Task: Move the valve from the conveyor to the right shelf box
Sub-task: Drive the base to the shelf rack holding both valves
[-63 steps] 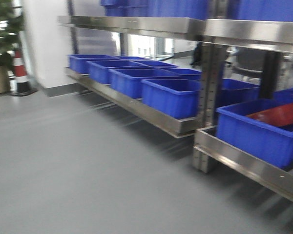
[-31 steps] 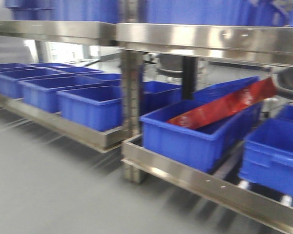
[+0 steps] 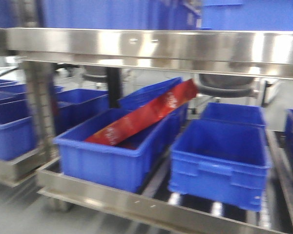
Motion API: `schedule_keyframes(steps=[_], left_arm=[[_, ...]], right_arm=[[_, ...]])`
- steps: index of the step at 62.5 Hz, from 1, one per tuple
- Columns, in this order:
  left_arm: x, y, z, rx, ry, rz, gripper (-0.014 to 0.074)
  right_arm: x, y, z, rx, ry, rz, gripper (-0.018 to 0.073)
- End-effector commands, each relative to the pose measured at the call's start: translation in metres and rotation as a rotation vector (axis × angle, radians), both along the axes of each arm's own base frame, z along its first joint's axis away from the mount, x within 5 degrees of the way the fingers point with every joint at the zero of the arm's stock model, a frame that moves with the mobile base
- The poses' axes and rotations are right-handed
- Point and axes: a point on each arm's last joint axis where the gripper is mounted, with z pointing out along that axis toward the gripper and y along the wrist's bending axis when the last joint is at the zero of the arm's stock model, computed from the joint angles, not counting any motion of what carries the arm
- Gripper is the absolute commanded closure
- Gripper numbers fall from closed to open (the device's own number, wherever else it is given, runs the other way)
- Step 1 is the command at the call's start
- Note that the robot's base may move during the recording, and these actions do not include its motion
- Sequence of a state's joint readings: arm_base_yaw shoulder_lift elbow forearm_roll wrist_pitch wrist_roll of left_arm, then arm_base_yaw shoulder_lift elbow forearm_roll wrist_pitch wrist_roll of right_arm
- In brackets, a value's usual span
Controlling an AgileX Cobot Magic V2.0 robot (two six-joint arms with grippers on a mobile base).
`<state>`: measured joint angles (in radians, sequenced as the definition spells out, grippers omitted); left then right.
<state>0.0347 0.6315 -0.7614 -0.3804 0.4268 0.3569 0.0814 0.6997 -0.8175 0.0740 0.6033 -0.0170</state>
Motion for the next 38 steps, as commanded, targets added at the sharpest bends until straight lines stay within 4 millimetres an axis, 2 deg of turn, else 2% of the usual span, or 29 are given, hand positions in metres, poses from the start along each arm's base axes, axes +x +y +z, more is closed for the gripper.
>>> schedule_keyframes(steps=[1,38], left_arm=[[-0.001,0.0011,0.0069,-0.015,-0.059,0.016,0.0708],[-0.001,0.0011,0.0069,-0.015,-0.059,0.016,0.0708]], right_arm=[[0.0005,-0.0013,0.0095,0.001,-0.088,-0.011,0.0721],[0.0005,-0.0013,0.0095,0.001,-0.088,-0.011,0.0721]])
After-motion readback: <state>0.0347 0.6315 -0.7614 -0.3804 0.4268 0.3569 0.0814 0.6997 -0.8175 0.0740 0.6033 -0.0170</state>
